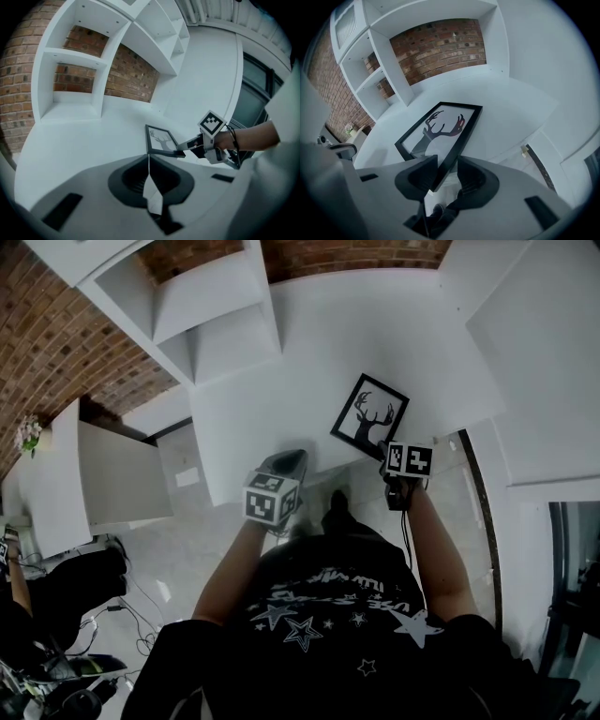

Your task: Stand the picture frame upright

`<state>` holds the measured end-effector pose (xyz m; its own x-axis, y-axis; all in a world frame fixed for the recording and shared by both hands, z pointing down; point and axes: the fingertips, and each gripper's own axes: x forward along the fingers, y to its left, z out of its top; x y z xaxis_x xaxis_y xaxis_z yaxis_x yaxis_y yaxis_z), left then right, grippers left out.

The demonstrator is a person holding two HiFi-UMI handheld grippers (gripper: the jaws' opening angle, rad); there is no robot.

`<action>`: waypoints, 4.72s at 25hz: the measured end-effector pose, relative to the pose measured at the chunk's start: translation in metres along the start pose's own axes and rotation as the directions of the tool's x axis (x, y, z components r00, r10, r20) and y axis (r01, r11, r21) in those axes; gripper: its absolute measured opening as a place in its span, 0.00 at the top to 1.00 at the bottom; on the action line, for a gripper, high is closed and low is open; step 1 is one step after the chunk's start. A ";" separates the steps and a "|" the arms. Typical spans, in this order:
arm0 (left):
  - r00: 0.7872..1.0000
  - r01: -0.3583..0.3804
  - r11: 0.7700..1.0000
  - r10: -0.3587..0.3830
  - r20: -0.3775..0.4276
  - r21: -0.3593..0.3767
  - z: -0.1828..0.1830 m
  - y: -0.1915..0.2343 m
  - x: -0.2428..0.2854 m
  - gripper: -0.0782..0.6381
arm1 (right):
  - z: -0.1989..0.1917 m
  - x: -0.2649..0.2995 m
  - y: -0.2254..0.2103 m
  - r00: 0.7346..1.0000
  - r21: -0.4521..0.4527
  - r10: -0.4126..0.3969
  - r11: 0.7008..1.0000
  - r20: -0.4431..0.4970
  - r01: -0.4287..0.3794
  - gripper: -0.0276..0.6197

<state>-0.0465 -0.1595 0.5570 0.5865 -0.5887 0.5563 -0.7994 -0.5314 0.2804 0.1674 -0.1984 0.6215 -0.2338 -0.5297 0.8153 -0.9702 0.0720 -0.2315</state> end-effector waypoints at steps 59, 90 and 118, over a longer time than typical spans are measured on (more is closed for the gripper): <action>0.983 0.029 0.912 -0.100 -0.153 -0.408 -0.063 -0.087 0.047 0.61 | -0.051 -0.026 -0.001 0.885 -0.037 0.424 0.898 -0.193 -0.439 0.81; 0.981 -0.148 0.881 0.075 -0.177 -0.449 -0.055 -0.080 0.063 0.70 | -0.025 -0.025 0.006 0.821 -0.156 0.520 0.813 -0.236 -0.561 0.82; 0.965 -0.253 0.939 0.263 0.012 -0.233 0.079 0.079 0.013 0.70 | 0.131 0.005 0.153 0.815 -0.435 0.572 0.760 0.092 -0.484 0.82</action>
<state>-0.0921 -0.2570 0.5249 0.3573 -0.7150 0.6010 -0.9294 -0.2083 0.3047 0.0263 -0.3006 0.5202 -0.7395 -0.4687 0.4831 -0.6516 0.6783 -0.3394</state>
